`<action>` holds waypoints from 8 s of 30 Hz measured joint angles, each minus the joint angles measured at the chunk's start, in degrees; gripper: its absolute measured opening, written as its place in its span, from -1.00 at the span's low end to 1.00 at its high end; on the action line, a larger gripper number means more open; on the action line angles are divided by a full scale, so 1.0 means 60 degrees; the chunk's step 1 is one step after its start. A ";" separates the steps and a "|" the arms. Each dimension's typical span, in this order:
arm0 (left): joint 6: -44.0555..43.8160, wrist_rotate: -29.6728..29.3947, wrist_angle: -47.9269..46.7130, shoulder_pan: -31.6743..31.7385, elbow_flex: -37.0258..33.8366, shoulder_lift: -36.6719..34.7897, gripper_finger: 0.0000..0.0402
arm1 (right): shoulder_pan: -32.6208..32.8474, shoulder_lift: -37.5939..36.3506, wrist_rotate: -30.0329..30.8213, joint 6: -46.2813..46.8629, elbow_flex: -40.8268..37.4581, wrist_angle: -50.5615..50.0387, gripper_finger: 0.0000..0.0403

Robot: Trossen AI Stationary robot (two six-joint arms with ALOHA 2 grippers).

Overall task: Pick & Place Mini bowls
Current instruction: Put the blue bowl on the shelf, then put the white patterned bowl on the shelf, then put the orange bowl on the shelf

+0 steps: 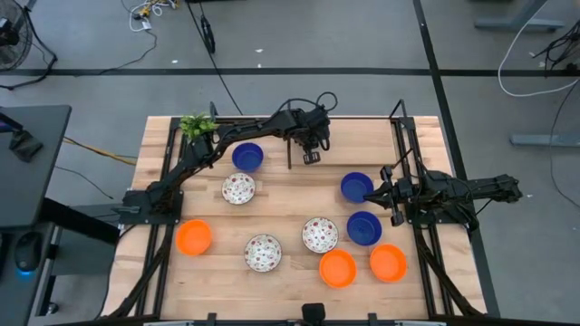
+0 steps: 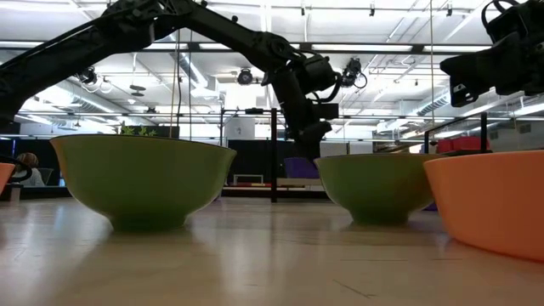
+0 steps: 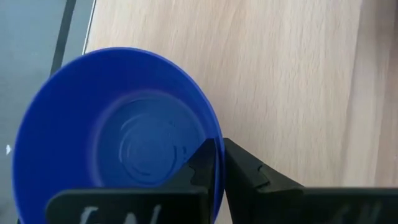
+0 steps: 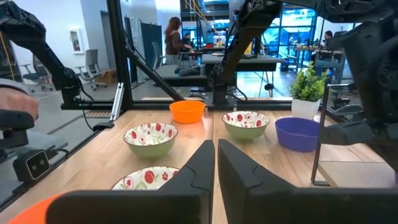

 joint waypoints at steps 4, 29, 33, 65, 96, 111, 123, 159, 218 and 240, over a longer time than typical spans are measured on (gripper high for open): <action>0.0010 -0.0202 0.0007 0.0000 0.0000 -0.0004 -0.77 | 0.0004 0.0000 -0.0003 -0.0003 0.0002 0.0000 -0.87; -0.0223 0.3488 -0.0697 -0.1168 0.0600 -0.1511 0.08 | 0.0001 0.0000 -0.0003 -0.0003 0.0001 0.0000 -0.87; -0.0338 0.4118 0.0691 -0.1715 -0.1093 -0.2078 -0.02 | 0.0004 0.0000 0.0000 -0.0003 0.0003 0.0000 -0.87; -0.2665 0.0090 1.2045 -0.5282 -1.5497 -1.0278 -0.49 | 0.0036 -0.0001 -0.0269 0.1303 0.0003 0.1018 -0.87; -0.2200 -0.4280 1.2025 -0.6351 -1.5959 -1.0273 -0.49 | 0.1430 1.1638 -0.0306 0.2523 0.2794 0.9704 -0.87; -0.2495 -0.4204 1.1464 -0.6306 -1.5956 -1.0269 -0.49 | 0.2268 1.5685 -0.0901 0.3379 1.0430 -0.3292 -0.22; -0.2555 -0.4198 1.1438 -0.6306 -1.5956 -1.0269 -0.49 | 0.3043 1.7637 0.0805 0.4463 1.2209 -0.6006 -0.09; -0.2758 -0.4188 1.1442 -0.6306 -1.5956 -1.0267 -0.49 | 0.3133 1.6505 0.2234 0.3541 1.1391 -0.5655 -0.97; -0.2820 -0.3941 1.1442 -0.6306 -1.5952 -1.0265 -0.49 | -0.8870 1.1901 0.2659 -0.2565 0.6360 -0.3900 -0.76; -0.2820 -0.3941 1.1449 -0.6309 -1.5952 -1.0265 -0.49 | -0.3049 1.0884 0.0903 0.1297 0.7915 -0.6929 -0.30</action>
